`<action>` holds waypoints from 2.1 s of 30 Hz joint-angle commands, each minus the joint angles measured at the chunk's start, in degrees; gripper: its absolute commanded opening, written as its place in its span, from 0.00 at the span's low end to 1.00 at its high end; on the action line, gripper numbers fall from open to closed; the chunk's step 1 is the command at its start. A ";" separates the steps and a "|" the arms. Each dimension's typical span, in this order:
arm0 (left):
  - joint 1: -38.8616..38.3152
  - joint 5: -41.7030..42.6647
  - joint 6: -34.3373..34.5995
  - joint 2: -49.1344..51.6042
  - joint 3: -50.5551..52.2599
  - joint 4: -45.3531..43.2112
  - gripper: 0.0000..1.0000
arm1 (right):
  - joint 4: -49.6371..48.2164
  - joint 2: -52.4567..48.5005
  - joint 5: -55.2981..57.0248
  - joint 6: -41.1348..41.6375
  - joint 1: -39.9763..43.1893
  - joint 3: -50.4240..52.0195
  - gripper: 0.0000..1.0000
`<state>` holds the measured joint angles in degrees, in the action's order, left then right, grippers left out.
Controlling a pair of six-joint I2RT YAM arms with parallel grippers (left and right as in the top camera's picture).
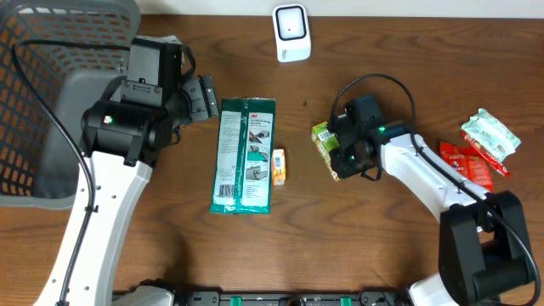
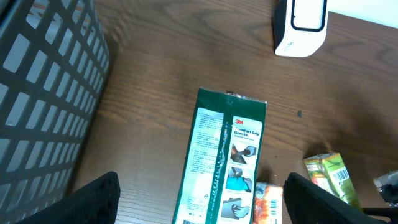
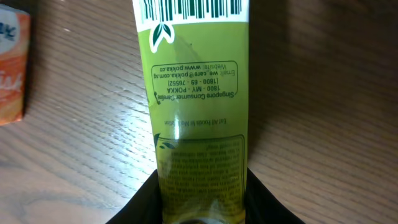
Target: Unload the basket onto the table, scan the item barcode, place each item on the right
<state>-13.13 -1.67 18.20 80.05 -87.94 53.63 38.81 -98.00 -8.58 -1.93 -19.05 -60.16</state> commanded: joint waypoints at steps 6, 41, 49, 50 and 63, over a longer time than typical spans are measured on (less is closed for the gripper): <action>0.26 -0.31 0.09 0.22 -0.35 0.13 0.85 | 0.17 9.70 -7.15 1.29 1.38 -1.57 0.01; 0.26 -0.31 0.09 0.22 -0.37 0.13 0.84 | 4.44 0.68 -1.33 -9.49 -1.68 0.87 0.41; 0.26 -0.33 0.09 0.22 -0.37 0.13 0.85 | 5.11 0.66 -1.33 -9.25 -1.68 1.18 0.35; 0.26 -0.31 0.09 0.22 -0.37 0.13 0.84 | 4.94 0.61 -1.38 -9.25 -1.68 1.44 0.35; 0.26 -0.31 0.09 0.22 -0.37 0.13 0.84 | 3.30 0.59 -1.38 -5.33 -1.68 3.06 0.27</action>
<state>-13.13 -1.69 18.20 80.05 -87.94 53.63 42.48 -97.10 -10.39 -9.80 -20.18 -57.78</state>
